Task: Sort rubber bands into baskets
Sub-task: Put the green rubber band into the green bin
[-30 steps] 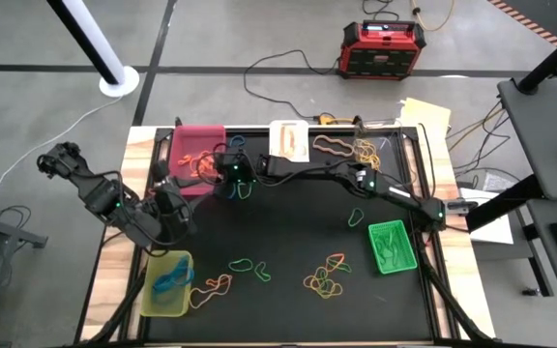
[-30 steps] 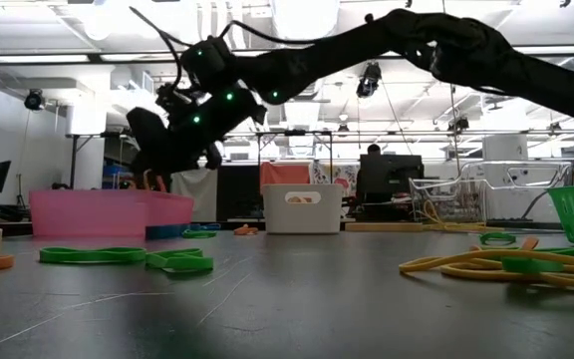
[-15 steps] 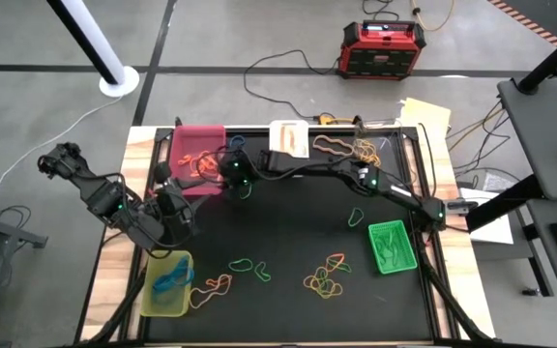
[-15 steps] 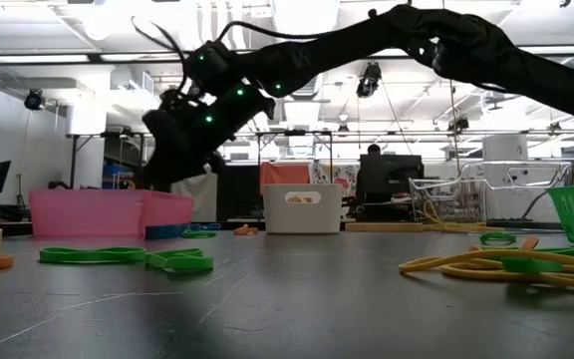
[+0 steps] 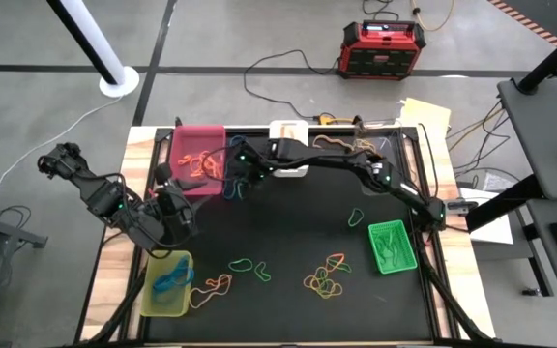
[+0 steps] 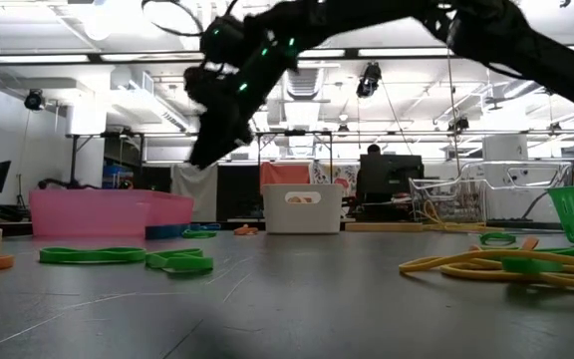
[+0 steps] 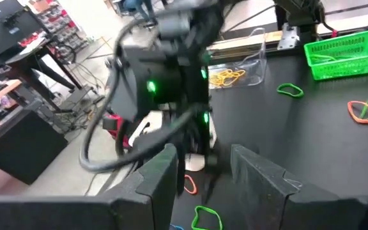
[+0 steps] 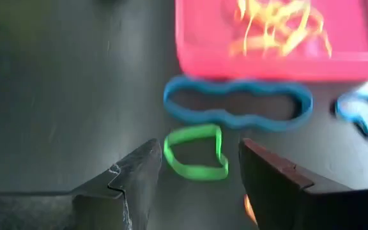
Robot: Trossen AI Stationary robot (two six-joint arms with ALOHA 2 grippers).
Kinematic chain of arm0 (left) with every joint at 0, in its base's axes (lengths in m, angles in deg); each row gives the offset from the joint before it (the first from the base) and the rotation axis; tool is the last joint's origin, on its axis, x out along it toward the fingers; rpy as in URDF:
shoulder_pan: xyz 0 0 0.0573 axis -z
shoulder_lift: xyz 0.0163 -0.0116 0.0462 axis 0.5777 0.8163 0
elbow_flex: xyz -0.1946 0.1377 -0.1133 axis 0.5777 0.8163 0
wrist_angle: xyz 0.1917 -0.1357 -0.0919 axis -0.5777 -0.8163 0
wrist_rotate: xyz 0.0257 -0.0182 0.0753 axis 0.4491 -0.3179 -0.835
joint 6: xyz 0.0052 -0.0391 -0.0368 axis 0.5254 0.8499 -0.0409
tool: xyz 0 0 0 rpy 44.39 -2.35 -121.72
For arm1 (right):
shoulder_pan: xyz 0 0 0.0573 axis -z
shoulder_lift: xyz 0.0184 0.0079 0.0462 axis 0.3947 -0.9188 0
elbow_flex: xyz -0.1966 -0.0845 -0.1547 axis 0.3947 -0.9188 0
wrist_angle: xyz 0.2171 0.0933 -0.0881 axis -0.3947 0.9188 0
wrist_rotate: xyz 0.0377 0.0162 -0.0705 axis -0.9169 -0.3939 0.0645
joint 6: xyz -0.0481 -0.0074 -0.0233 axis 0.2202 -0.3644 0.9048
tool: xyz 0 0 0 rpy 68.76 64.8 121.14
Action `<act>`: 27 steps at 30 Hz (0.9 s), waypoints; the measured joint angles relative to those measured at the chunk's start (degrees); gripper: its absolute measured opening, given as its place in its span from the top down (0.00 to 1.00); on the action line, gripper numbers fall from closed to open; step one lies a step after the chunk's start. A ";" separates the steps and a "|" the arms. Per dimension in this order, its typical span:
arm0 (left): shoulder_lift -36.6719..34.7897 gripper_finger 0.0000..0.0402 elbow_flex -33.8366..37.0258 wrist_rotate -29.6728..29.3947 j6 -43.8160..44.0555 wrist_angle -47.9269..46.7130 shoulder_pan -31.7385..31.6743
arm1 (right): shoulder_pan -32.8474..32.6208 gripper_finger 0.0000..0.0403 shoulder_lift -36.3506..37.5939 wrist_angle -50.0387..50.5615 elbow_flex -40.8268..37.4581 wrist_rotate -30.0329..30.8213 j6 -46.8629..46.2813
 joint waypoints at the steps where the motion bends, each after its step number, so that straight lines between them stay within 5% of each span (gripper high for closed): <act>1: 0.03 0.67 0.00 0.35 0.09 -0.02 0.00 | -0.07 0.50 0.37 2.54 0.00 0.02 1.09; 8: 0.45 0.67 0.00 0.43 0.58 -0.03 0.01 | -0.96 0.50 0.43 12.51 -1.88 0.06 7.68; 18: 2.46 0.67 0.00 0.28 0.61 -0.02 0.01 | -1.51 0.50 0.17 -13.80 -17.37 1.03 5.55; 27: 3.21 0.67 0.00 -0.52 0.19 -0.02 0.02 | -1.77 0.50 0.15 -20.92 -22.41 1.02 4.46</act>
